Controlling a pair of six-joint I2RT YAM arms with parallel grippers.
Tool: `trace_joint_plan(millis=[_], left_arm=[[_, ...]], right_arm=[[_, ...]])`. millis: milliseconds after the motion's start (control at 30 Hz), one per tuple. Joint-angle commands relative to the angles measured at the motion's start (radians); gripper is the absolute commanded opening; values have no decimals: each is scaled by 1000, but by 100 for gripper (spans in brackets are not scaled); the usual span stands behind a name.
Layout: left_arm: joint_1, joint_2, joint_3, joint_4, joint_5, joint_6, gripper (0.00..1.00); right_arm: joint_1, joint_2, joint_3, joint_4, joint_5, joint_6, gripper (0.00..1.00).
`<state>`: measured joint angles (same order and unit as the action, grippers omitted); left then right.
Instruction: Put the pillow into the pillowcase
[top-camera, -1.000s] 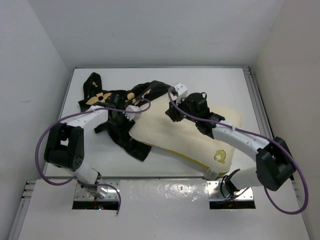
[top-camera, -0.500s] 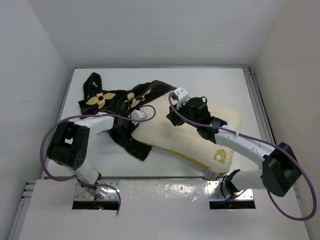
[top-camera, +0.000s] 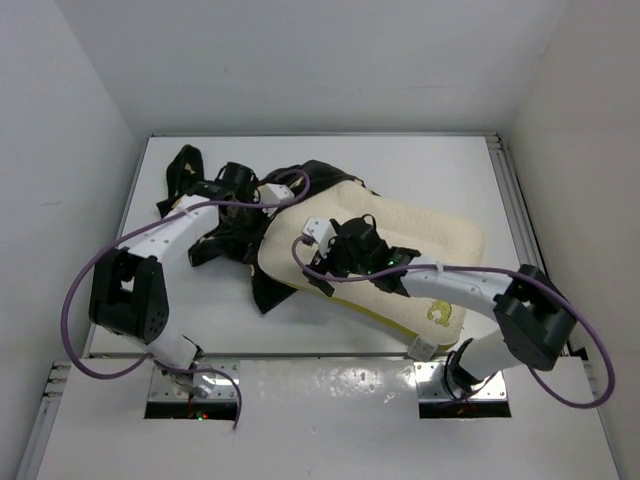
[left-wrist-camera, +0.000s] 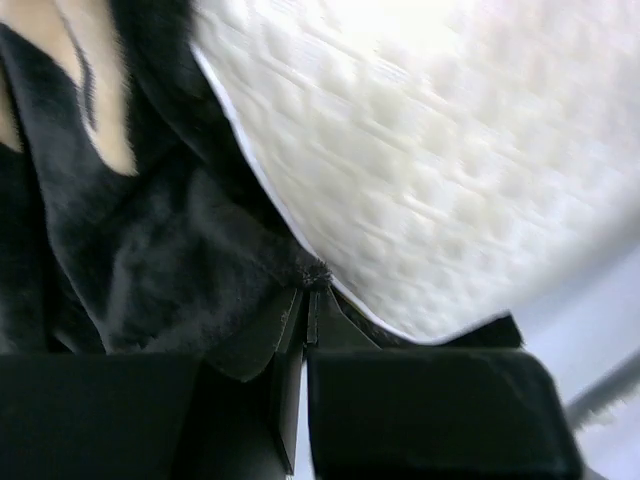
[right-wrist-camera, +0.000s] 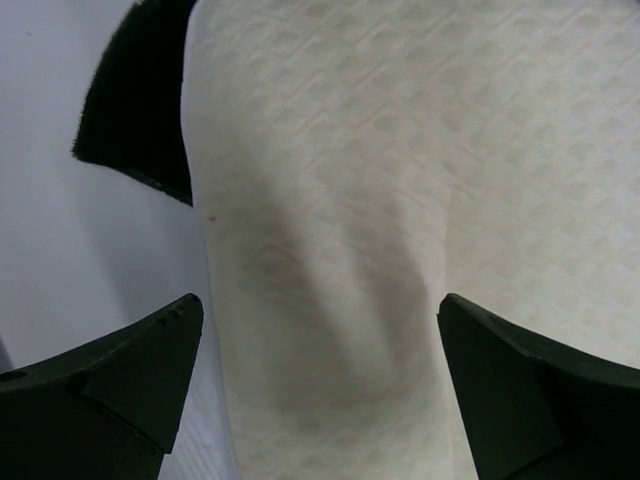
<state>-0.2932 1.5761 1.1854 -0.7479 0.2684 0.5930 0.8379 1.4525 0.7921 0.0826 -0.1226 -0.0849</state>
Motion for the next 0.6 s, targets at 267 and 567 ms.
trace_joint_plan(millis=[267, 567], left_arm=[[2, -96, 32, -220, 132, 83, 0], [8, -156, 229, -571, 598, 447, 0]], right_arm=[[32, 327, 235, 77, 225, 158, 11], [-89, 285, 215, 358, 255, 566, 0]])
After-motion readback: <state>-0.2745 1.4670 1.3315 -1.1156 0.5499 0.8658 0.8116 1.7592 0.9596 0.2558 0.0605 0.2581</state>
